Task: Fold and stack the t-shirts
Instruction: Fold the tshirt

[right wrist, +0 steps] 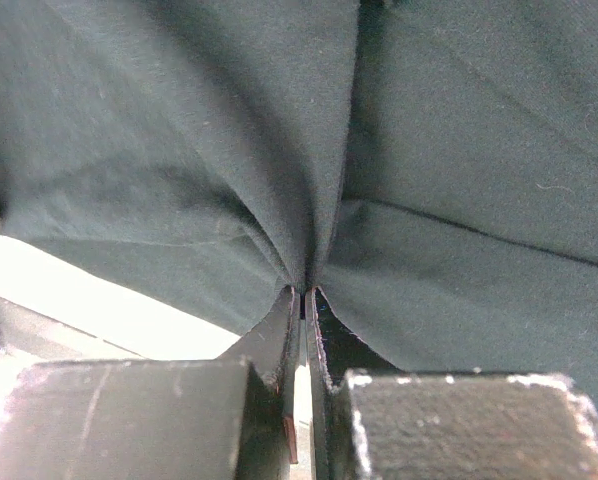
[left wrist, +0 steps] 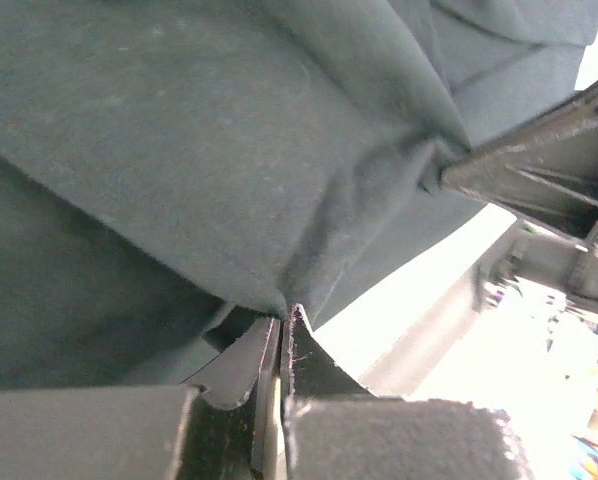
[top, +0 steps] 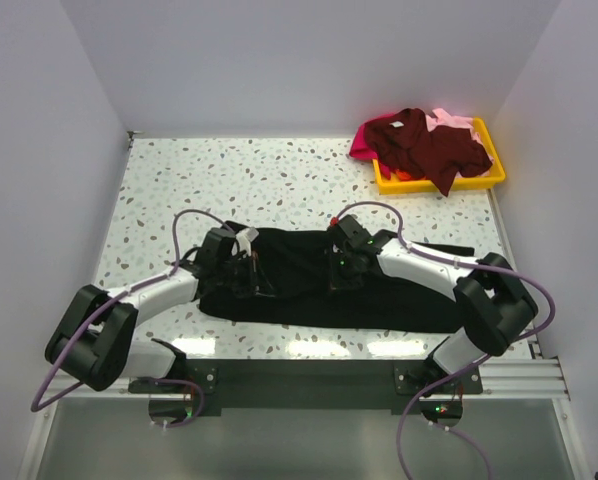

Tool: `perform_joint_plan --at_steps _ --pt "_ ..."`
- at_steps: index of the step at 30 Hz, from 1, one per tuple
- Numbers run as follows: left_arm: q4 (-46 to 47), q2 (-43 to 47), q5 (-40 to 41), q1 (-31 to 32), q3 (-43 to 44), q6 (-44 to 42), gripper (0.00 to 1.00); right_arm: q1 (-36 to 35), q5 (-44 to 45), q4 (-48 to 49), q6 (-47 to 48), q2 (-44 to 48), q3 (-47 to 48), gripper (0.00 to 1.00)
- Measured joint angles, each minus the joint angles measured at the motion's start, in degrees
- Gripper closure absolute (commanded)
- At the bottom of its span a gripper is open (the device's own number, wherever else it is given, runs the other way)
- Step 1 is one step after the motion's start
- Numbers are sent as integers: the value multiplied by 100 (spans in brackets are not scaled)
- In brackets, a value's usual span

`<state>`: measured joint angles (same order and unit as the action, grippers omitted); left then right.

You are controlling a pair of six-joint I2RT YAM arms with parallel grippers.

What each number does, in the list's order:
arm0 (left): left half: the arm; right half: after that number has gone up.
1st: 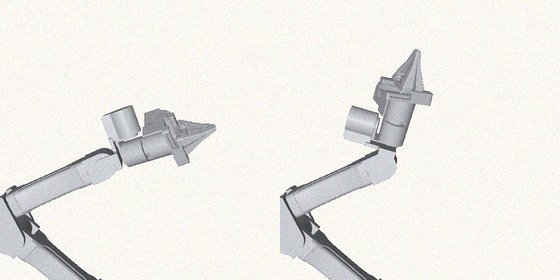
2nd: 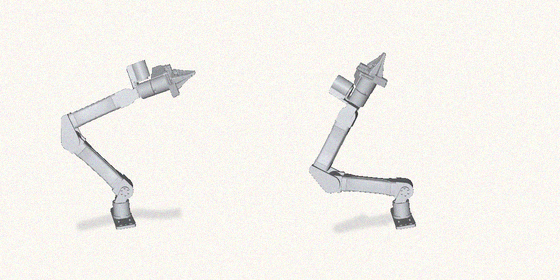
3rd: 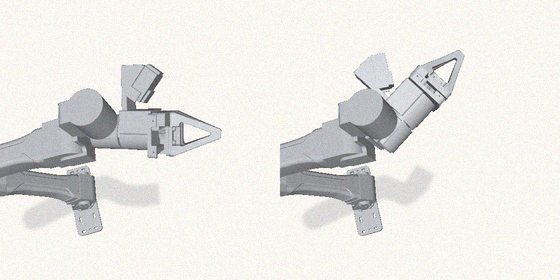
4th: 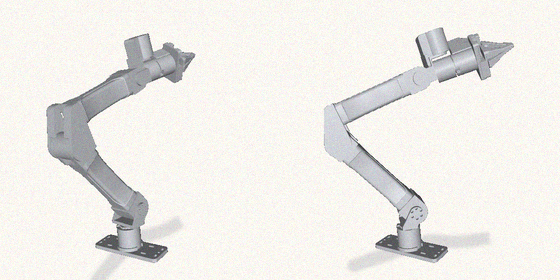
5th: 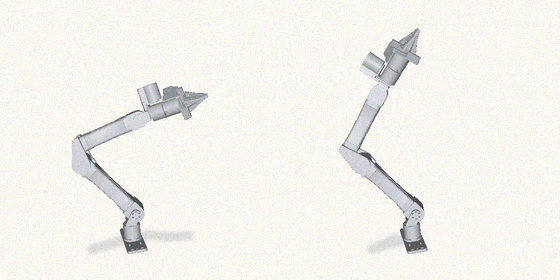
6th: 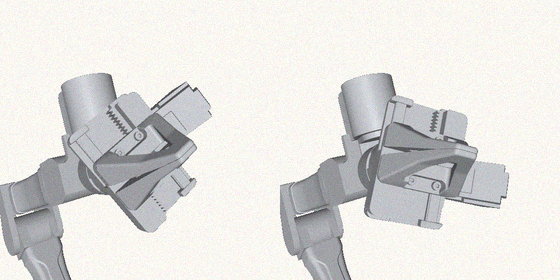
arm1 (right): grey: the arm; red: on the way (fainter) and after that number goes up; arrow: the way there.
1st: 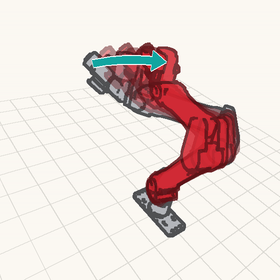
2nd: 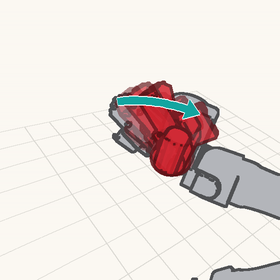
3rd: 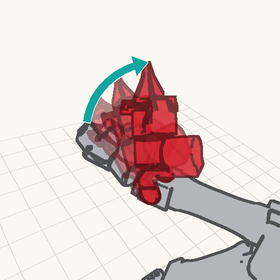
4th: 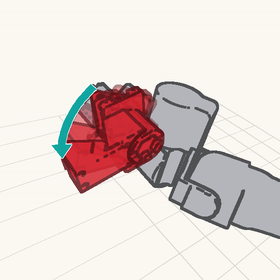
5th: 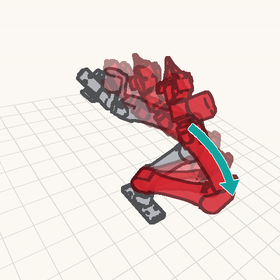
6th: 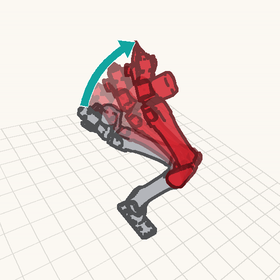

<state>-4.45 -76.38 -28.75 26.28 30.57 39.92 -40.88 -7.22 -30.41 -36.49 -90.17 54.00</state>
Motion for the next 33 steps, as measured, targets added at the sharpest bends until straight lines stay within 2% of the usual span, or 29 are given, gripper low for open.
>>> perform_joint_plan --at_steps 8,16,21,23,29,33 --pt "-181 282 -697 0 -48 407 100 0 -136 -48 -17 393 0 100" --pt "-96 221 -922 -122 -393 553 100 -4 -289 -92 -15 476 -2 100" --pt "-111 -116 -824 -192 -498 538 98 -11 -286 -94 -9 463 -2 100" --pt "-120 -144 -765 -192 -496 516 92 -11 -286 -109 4 439 -2 100" --pt "-505 -87 -131 -205 -289 291 82 -11 -275 -175 15 337 0 98" --pt "-595 -37 210 -243 -133 227 82 -11 -271 -195 50 114 85 98"
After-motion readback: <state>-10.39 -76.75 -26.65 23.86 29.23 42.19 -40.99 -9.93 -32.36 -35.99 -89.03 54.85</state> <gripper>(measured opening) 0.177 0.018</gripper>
